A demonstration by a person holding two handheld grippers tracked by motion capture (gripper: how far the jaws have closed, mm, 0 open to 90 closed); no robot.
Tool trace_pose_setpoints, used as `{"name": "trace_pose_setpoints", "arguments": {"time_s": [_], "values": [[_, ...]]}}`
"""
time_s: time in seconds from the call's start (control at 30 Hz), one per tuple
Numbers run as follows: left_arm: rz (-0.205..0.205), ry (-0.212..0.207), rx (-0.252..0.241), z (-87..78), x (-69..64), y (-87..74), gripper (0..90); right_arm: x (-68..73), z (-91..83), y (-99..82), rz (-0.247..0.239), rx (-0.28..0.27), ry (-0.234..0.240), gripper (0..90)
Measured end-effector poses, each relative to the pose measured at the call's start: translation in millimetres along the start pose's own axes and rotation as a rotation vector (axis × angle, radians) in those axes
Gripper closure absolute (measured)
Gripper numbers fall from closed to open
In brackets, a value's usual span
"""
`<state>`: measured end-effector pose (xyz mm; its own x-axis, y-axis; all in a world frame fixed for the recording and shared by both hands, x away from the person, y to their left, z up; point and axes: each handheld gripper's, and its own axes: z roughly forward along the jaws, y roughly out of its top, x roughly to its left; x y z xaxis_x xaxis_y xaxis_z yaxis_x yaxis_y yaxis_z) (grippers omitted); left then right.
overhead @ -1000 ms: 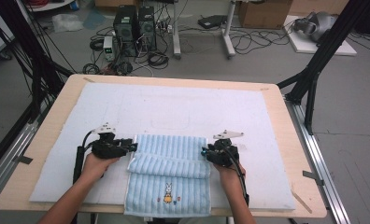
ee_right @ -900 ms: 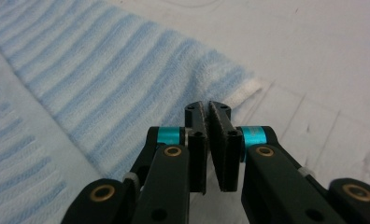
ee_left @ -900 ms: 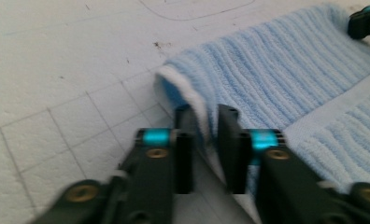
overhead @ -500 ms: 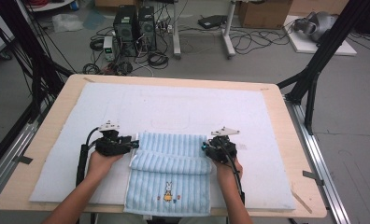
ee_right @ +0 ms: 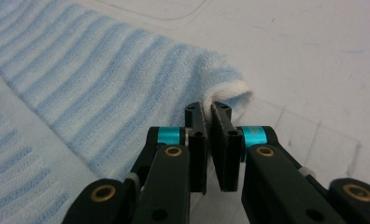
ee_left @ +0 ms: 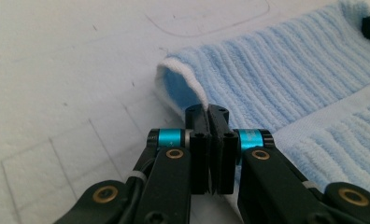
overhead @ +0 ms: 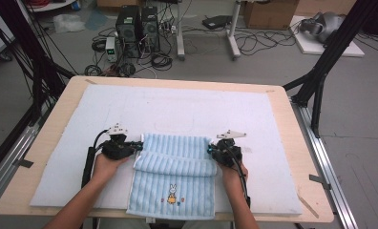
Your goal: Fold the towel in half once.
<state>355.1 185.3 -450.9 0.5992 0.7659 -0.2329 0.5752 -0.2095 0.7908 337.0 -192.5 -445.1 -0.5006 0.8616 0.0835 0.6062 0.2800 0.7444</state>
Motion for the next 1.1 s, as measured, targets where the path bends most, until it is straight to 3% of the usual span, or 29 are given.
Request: {"name": "trace_pose_setpoints", "arguments": {"time_s": [0.1,0.23,0.37,0.43,0.47,0.53,0.63,0.87,0.93,1.0,1.1], "values": [[-0.017,0.002,-0.02,8.4,6.2,9.4,87.0,-6.2,5.0,6.9,0.003,-0.011,-0.02,85.6],[0.02,0.006,-0.012,18.3,15.3,22.9,87.0,-17.8,15.7,19.2,-0.002,-0.006,-0.027,85.6],[0.003,0.014,-0.006,28.7,24.2,30.4,87.0,-23.9,25.3,29.3,-0.007,-0.015,-0.044,85.6],[-0.017,0.02,-0.053,31.0,26.4,31.6,86.9,-25.4,29.4,33.5,-0.012,-0.015,-0.061,85.6],[-0.019,0.016,-0.051,32.2,28.3,32.6,86.9,-26.8,30.4,35.6,-0.016,-0.023,-0.067,85.6],[-0.003,0.014,-0.043,36.2,30.5,37.5,86.9,-29.9,31.2,41.4,-0.013,-0.029,-0.078,85.5],[-0.003,0.02,-0.081,39.1,33.2,45.3,86.9,-35.1,32.6,51.8,-0.015,-0.044,-0.092,85.5],[0.027,0.026,-0.061,49.6,38.5,49.2,86.1,-43.6,46.3,55.9,0.005,-0.015,-0.104,85.3],[0.025,0.048,-0.064,47.8,40.9,49.5,75.8,-44.7,47.8,54.8,0.011,-0.009,-0.104,83.5],[-0.001,0.053,-0.075,43.2,43.5,50.6,65.9,-45.7,45.8,54.9,0.031,-0.024,-0.106,71.8],[-0.01,0.028,-0.11,36.0,44.0,52.6,58.6,-48.5,37.6,55.2,0.043,-0.058,-0.092,62.5]]}}
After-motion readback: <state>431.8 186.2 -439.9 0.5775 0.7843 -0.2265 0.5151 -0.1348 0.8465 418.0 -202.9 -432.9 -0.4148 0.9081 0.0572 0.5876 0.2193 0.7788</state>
